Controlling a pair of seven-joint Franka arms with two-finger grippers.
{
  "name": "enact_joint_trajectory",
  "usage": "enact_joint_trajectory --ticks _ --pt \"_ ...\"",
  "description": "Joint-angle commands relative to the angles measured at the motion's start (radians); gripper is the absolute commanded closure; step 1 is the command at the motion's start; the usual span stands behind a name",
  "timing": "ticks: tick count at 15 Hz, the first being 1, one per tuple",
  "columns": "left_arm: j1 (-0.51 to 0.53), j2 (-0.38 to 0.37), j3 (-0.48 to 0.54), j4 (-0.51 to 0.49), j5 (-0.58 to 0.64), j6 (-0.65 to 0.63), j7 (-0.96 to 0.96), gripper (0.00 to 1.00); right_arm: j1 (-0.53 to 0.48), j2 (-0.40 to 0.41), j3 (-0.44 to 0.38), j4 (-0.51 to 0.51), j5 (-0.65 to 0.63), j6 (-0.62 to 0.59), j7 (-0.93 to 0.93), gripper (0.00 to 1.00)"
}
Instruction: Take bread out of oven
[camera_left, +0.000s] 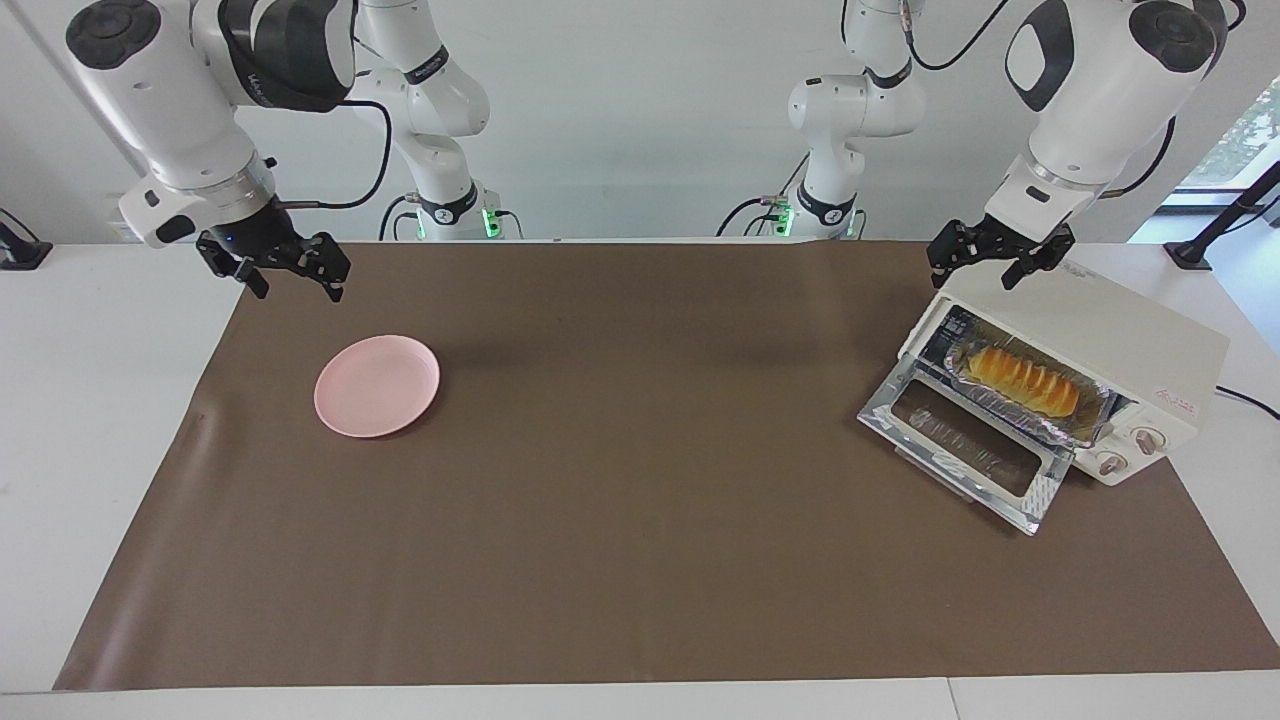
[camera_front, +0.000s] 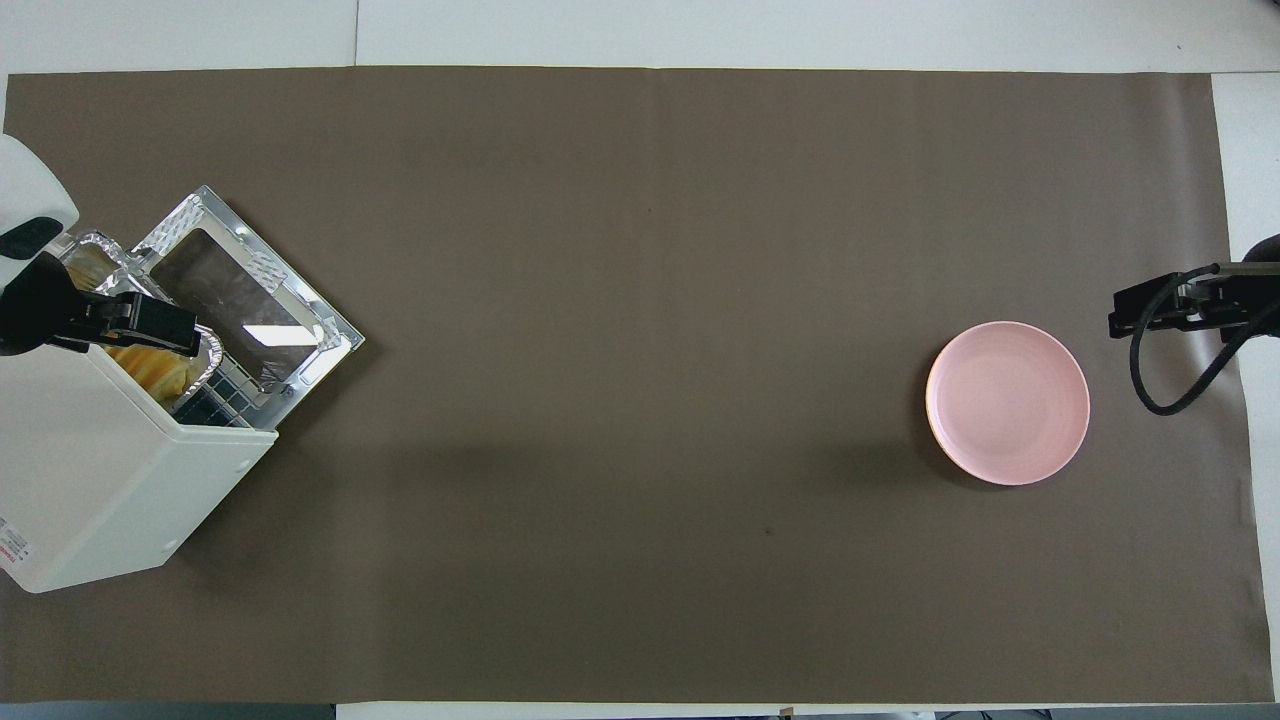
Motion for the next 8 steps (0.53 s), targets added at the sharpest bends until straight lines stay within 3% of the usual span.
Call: enact_joint_trajectory --ticks 1,8 --pt "0.009 0.016 -0.007 0.023 -0.019 -0.003 0.019 0.00 -0.013 -0.001 0.010 0.007 0.015 -0.018 0.004 0.00" --pt "0.005 0.016 0.005 0.026 -0.017 -0.023 0.014 0.00 -0.013 -0.001 0.010 0.007 0.015 -0.018 0.004 0.00"
